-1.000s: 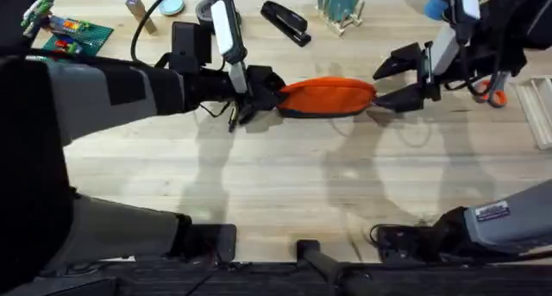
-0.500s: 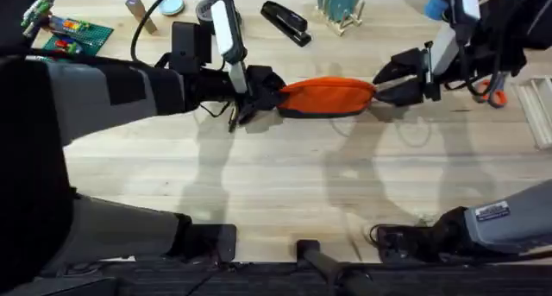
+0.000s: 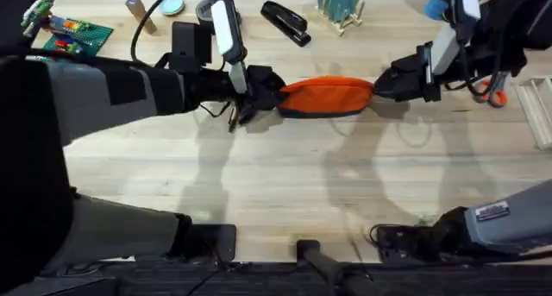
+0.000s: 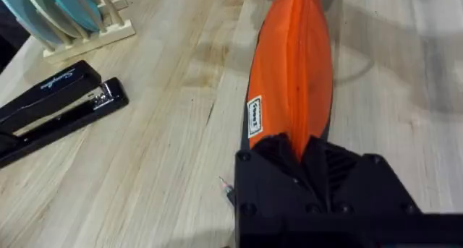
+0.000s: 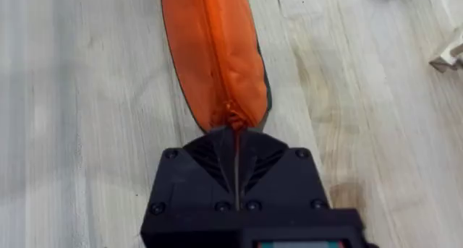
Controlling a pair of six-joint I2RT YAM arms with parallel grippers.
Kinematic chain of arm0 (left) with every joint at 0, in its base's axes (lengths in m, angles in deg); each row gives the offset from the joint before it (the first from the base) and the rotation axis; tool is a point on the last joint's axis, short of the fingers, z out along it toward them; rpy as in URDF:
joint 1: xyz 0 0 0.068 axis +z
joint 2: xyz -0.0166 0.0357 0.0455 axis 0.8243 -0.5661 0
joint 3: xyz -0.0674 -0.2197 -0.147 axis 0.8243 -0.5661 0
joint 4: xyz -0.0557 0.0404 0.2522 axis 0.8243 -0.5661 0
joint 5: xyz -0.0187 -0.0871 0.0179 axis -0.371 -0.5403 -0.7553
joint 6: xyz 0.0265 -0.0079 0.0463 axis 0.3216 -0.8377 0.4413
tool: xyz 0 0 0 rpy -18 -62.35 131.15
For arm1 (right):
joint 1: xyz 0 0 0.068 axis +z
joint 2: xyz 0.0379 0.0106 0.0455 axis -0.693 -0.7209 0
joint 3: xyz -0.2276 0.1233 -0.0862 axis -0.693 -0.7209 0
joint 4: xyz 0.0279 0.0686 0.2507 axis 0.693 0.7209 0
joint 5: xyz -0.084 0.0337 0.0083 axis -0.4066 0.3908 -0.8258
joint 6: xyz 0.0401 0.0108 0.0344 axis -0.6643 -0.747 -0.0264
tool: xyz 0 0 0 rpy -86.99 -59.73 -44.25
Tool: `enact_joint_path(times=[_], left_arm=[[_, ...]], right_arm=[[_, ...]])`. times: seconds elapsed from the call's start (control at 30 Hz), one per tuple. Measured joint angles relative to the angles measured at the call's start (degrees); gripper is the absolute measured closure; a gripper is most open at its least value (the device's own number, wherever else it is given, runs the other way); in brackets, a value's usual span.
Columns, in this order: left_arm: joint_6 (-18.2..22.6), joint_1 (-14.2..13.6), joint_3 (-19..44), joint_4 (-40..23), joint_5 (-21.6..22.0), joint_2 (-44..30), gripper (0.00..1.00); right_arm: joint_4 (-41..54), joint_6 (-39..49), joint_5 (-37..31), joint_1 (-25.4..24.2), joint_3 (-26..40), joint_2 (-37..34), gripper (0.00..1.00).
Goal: Unzip the bag, pick up the pens from the table one at a time and place them inside, then zip the bag closed.
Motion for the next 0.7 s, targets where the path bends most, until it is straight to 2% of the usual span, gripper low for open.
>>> enact_joint_path(times=[0.7], left_arm=[[0.0, 0.0, 0.0, 0.0, -0.02, -0.02, 0.958]], right_arm=[[0.12, -0.03, 0.71, 0.0, 0.86, 0.02, 0.972]])
